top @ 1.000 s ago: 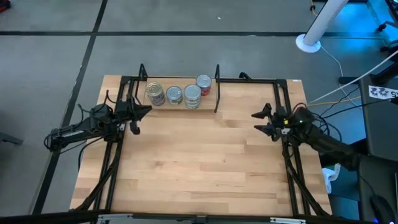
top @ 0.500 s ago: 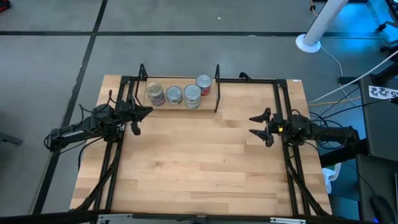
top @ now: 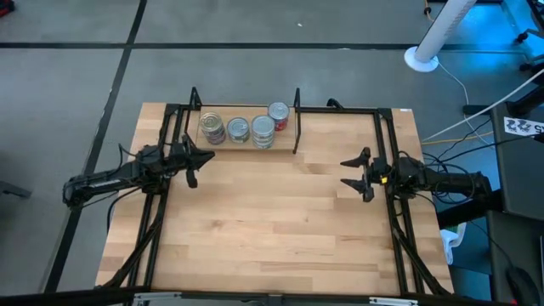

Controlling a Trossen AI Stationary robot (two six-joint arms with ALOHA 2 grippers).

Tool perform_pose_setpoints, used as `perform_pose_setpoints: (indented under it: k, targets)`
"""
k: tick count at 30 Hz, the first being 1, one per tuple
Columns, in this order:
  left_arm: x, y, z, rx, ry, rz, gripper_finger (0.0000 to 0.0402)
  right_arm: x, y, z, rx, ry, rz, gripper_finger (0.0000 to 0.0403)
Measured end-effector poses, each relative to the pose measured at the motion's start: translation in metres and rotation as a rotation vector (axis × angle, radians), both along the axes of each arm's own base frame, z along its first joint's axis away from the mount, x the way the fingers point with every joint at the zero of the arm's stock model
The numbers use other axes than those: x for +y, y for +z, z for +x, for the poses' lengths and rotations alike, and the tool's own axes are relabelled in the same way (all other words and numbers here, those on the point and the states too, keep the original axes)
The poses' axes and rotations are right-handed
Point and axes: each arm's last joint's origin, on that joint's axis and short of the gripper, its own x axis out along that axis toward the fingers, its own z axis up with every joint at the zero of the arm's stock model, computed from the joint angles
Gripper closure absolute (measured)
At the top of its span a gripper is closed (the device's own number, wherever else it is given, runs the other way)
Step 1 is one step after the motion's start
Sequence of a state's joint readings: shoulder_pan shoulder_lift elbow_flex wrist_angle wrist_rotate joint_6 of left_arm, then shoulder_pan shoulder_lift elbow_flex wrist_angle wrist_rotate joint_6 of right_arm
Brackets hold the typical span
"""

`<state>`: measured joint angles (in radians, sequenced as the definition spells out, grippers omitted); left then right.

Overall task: Stack canned seafood by type on shelf
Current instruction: Return to Home Position

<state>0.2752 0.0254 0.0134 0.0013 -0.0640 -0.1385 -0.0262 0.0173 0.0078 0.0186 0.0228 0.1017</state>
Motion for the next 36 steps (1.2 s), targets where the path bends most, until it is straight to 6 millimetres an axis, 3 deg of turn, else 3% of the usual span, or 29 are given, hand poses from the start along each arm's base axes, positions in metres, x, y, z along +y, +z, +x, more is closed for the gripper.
perform_pose_setpoints:
  k: [11,36]
  targets:
    - [0.0001,-0.0001,0.0004,0.029,-0.001,0.115,0.037,0.0011,-0.0006,0.0001,0.004,0.037,0.0,0.011]
    - [0.0001,-0.0001,0.0004,0.037,-0.002,0.135,0.037,0.0011,-0.0007,0.0001,0.005,0.04,0.0,0.011]
